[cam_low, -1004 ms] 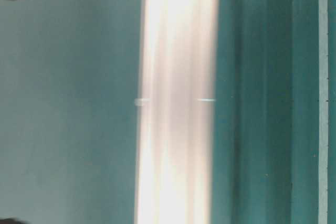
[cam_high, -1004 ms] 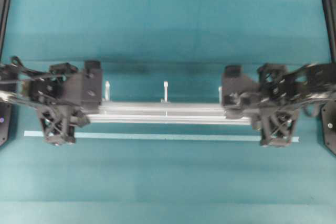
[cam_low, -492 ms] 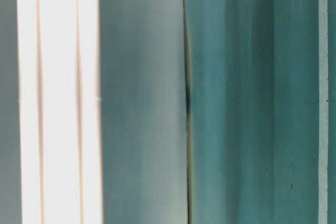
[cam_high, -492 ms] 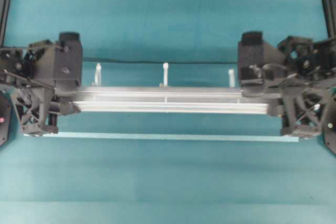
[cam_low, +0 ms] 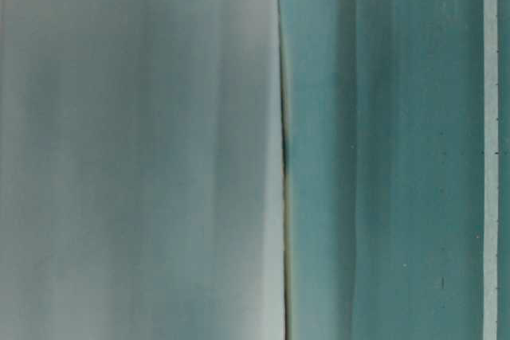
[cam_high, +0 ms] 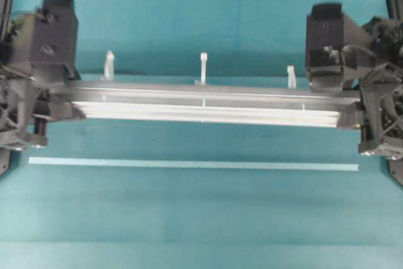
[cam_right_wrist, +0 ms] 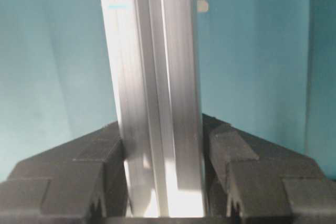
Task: Lift the large metal rail with both hands.
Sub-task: 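Lift the rail upward with both grippers together, then lower the held rail back onto the table with both grippers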
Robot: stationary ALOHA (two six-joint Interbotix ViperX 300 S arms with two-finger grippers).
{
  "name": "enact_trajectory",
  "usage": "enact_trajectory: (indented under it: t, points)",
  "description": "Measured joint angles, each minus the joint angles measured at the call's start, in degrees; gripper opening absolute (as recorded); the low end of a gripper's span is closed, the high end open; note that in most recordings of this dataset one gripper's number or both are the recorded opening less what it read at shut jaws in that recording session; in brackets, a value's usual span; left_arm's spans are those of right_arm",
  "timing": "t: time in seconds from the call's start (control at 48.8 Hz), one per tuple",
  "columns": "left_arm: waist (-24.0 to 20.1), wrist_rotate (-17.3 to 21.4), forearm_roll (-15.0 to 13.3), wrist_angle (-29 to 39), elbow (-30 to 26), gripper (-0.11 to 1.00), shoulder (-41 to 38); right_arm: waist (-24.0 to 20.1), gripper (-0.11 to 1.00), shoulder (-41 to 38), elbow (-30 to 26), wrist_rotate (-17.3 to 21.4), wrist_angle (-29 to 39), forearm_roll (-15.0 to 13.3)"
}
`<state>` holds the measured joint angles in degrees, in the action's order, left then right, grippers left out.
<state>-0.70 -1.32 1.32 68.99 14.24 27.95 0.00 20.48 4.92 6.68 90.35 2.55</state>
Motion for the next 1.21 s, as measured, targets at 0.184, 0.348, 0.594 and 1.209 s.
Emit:
enact_trajectory:
  t: [0.184,0.348,0.594,1.209]
  points:
    - [0.3,0.1,0.0,5.3,-5.4,0.36,-1.9,-0.3,0.37,-0.5,-3.3,0.4,2.3,0.0]
    - [0.4,0.2,-0.1,8.3,-8.4,0.36,-3.3,-0.8,0.38,-0.7,-4.0,0.8,2.5,0.1]
    - [0.5,0.2,0.0,10.1,-10.1,0.36,-4.0,-0.9,0.37,-0.8,-4.0,0.8,2.5,0.0]
    - [0.4,0.2,0.0,10.3,-10.2,0.36,-4.2,-1.8,0.38,-0.9,-7.6,1.1,2.9,0.0]
